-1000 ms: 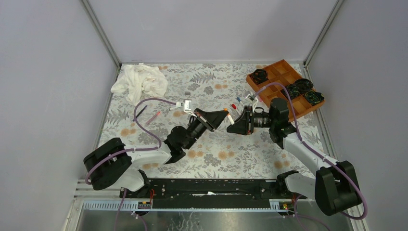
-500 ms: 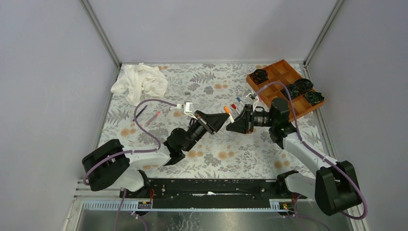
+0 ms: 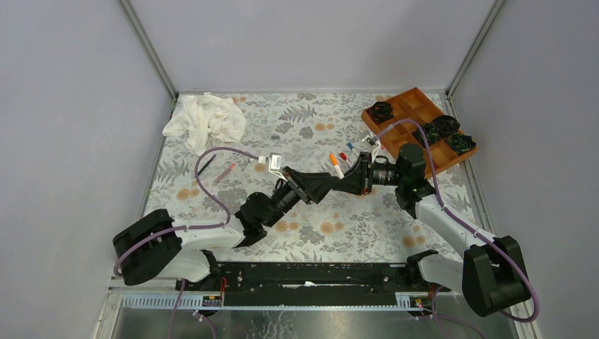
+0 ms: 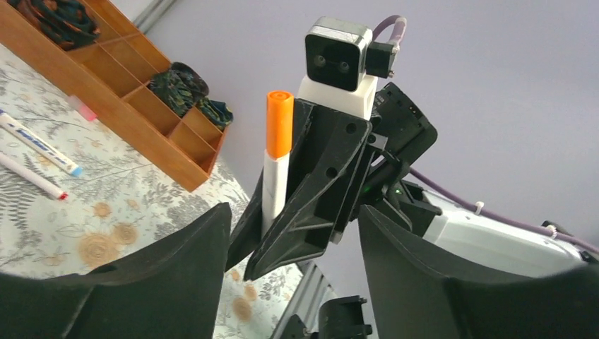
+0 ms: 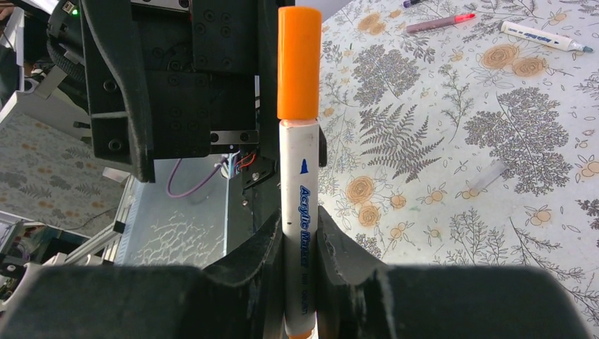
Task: Insert the pens into the pen caps
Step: Insert the pen cap onto the pen.
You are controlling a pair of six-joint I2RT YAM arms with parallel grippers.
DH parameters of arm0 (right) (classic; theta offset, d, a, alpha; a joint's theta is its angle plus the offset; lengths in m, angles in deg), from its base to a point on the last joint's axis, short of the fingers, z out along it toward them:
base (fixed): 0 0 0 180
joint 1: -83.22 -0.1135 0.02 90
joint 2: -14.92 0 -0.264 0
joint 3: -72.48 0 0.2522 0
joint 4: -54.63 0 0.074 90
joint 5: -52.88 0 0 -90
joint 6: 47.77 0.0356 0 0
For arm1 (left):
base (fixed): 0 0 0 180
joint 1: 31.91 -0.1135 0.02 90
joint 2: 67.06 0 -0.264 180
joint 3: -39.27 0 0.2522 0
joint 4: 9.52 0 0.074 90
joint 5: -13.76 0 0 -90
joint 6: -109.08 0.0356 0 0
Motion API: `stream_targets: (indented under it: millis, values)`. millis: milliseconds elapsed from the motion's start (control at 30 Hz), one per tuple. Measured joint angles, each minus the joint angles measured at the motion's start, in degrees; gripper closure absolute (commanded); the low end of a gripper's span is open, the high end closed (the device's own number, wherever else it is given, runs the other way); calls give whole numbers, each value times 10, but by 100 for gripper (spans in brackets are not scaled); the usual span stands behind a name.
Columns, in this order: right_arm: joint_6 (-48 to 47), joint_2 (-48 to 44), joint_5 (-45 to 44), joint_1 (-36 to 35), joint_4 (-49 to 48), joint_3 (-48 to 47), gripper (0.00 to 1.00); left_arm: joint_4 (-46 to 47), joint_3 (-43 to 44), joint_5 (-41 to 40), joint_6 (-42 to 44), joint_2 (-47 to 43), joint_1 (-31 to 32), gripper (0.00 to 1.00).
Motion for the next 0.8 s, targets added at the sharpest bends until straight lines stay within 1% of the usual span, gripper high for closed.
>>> stream_targets:
  millis: [100,200,333,433,600,733,800]
  values:
    - [0,0,4,0,-4,0,100,-1,-19,0,7,-20,0,14]
    - [6,0,15,0,-16,0,100,-12,-25,5,23,-45,-9,9]
    - [20,0,26,0,-39,0,100,-13,-25,43,40,-72,-48,7]
    - [33,0,32,0,-58,2,100,-16,-16,83,39,-68,-83,6]
    - [50,0,45,0,-78,7,100,-16,27,150,27,-32,-117,6]
    - [54,1,46,-2,-83,8,100,-7,55,188,12,3,-125,6]
    - [56,3,46,-2,-85,9,100,-6,66,202,2,20,-127,8]
